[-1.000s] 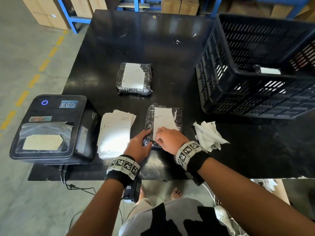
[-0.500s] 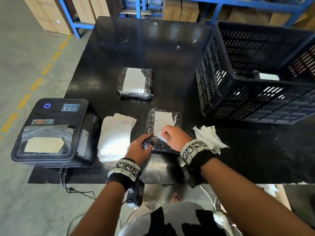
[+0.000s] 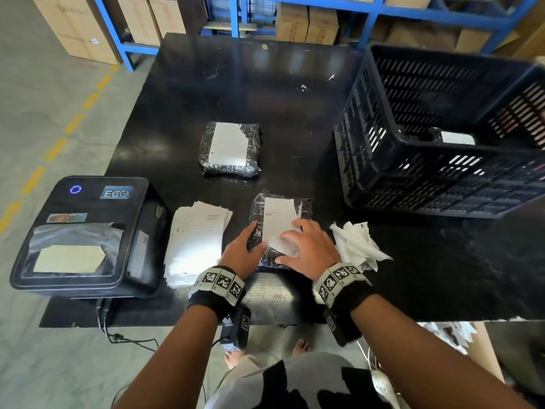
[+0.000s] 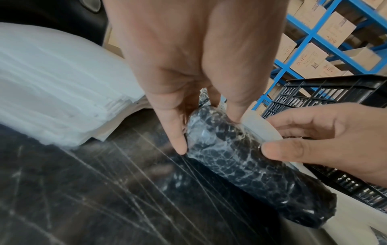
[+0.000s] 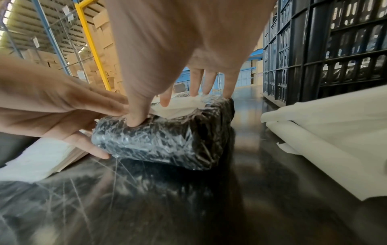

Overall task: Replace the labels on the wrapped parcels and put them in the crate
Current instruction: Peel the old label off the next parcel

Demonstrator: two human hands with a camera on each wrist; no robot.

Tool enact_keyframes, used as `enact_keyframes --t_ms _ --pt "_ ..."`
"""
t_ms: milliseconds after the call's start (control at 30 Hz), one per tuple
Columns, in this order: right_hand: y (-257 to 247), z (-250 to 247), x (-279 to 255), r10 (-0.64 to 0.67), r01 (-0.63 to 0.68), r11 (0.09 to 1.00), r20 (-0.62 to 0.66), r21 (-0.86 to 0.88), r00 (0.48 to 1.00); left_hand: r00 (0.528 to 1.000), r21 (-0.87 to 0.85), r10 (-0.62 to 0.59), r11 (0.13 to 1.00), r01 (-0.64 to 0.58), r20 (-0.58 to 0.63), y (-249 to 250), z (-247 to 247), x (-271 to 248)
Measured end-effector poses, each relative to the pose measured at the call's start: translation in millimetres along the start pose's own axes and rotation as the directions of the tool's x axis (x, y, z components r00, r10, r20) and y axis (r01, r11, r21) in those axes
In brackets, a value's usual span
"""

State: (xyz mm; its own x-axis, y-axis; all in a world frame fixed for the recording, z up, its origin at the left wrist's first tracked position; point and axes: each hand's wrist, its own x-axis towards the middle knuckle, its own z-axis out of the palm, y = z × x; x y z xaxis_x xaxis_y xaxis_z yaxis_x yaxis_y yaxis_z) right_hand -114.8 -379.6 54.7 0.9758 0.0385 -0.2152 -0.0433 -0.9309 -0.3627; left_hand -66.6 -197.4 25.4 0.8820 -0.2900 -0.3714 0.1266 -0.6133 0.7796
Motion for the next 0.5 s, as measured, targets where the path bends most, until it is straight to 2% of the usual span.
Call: enact_keyframes --t_ms 167,300,400,500 --pt "2 -6 6 0.031 -0.046 0.995 0.162 0.088 0.986 0.999 -0.020 0.034 0.999 -0.034 -0.007 -12 2 -1" --pt "-1 -11 10 0.020 -0.026 0.999 0.233 0.022 0.972 0.998 -0.045 0.047 0.998 -0.049 -0.036 -14 5 -2" --pt "-2 -15 14 0.014 -0.017 1.000 0.246 0.011 0.969 0.999 -0.044 0.038 0.998 -0.039 -0.035 -14 5 -1" --pt "1 -24 18 0.027 -0.037 0.998 0.188 0.053 0.982 0.999 -0.032 0.033 0.999 -0.034 -0.037 -14 5 0"
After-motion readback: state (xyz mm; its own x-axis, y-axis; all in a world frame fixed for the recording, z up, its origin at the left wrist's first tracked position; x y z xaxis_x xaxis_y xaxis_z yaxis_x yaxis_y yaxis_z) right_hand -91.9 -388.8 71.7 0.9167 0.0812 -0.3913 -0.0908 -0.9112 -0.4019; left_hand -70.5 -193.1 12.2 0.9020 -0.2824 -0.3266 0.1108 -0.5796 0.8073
